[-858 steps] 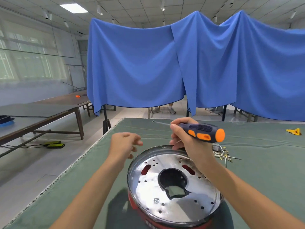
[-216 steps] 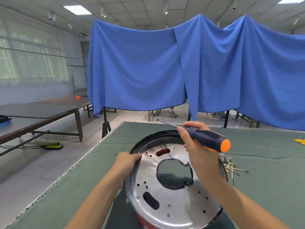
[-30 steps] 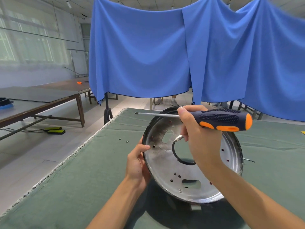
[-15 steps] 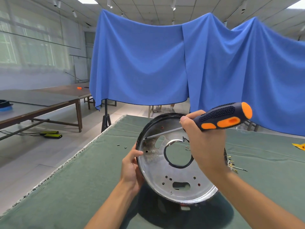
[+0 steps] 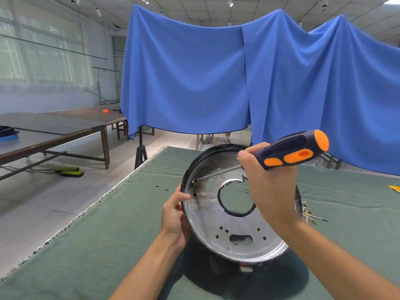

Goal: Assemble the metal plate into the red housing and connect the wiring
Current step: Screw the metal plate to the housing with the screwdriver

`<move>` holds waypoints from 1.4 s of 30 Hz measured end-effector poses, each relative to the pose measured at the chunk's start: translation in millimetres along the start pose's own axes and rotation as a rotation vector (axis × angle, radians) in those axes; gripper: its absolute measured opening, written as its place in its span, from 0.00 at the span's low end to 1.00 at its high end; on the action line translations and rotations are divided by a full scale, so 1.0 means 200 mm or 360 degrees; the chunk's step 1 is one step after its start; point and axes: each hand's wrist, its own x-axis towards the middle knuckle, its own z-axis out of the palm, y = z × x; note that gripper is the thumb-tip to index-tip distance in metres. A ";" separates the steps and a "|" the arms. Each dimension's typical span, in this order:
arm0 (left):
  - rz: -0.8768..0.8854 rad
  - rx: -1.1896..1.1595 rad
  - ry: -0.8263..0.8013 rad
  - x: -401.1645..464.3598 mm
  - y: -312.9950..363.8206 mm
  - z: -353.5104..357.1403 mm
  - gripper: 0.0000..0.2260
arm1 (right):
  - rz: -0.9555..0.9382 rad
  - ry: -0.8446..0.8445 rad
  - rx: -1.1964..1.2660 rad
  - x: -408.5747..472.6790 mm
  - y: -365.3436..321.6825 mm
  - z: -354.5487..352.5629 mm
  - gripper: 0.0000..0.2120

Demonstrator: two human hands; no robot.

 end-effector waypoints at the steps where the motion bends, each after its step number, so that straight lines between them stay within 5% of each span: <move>1: 0.0000 -0.0001 0.0003 0.00 0.00 0.00 0.10 | -0.0005 -0.0006 0.0001 0.00 0.00 0.00 0.05; 12: -0.0046 0.0051 0.0045 -0.01 0.01 0.01 0.12 | -0.0024 -0.0042 0.0009 -0.01 0.00 -0.01 0.04; 24: -0.0017 0.0067 0.0083 -0.01 0.01 0.01 0.09 | -0.0083 -0.0044 0.0029 0.01 0.00 -0.02 0.16; 38: -0.0058 0.0123 0.0133 -0.01 0.00 0.01 0.09 | -0.0018 -0.0016 -0.0014 -0.01 0.02 -0.01 0.09; 42: -0.0048 0.0097 0.0101 -0.01 0.00 0.01 0.15 | -0.0017 -0.0043 -0.0001 0.00 0.00 0.00 0.10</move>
